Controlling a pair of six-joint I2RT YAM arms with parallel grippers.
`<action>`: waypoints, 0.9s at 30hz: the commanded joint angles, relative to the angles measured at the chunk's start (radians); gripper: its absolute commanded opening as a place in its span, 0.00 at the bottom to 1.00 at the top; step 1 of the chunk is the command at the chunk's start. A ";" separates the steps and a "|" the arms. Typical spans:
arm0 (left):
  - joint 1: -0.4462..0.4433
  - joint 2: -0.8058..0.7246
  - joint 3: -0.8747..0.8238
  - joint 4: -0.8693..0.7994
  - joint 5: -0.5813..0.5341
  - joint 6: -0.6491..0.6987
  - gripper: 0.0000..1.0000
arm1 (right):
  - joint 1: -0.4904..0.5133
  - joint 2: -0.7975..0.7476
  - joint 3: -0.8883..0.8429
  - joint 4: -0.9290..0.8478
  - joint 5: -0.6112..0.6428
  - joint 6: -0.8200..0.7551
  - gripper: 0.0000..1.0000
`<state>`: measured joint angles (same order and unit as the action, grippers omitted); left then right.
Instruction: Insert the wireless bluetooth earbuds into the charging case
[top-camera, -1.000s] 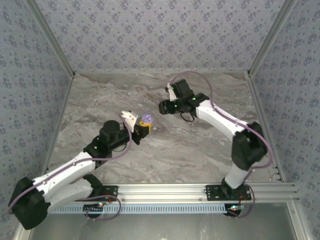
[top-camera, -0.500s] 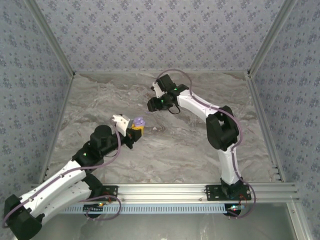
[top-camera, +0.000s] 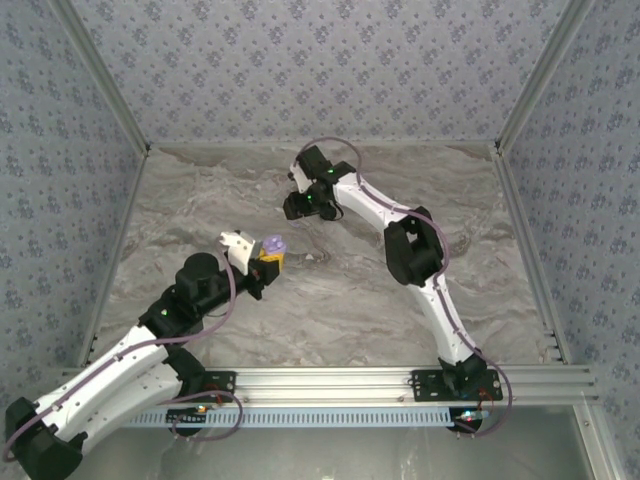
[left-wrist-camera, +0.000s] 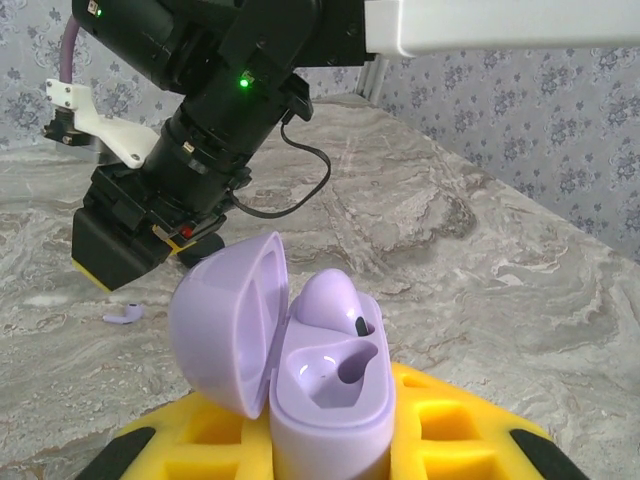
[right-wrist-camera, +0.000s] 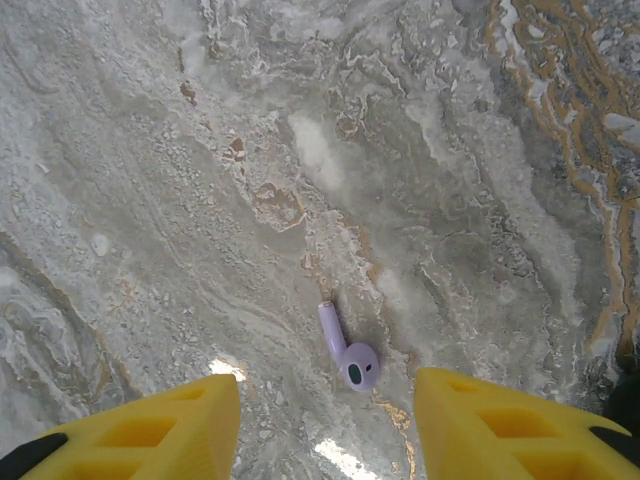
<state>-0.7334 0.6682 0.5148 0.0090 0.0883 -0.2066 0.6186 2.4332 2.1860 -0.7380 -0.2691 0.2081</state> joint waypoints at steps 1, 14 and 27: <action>0.001 -0.015 0.013 -0.003 -0.009 0.001 0.15 | 0.008 0.049 0.055 -0.067 0.006 -0.017 0.50; 0.002 -0.018 0.017 -0.009 -0.009 0.000 0.15 | 0.033 0.156 0.160 -0.130 0.066 -0.040 0.43; 0.000 -0.018 0.019 -0.016 -0.006 -0.002 0.15 | 0.055 0.093 0.027 -0.162 0.184 -0.084 0.23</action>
<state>-0.7334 0.6674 0.5148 -0.0048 0.0879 -0.2066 0.6613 2.5534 2.2856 -0.8310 -0.1349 0.1440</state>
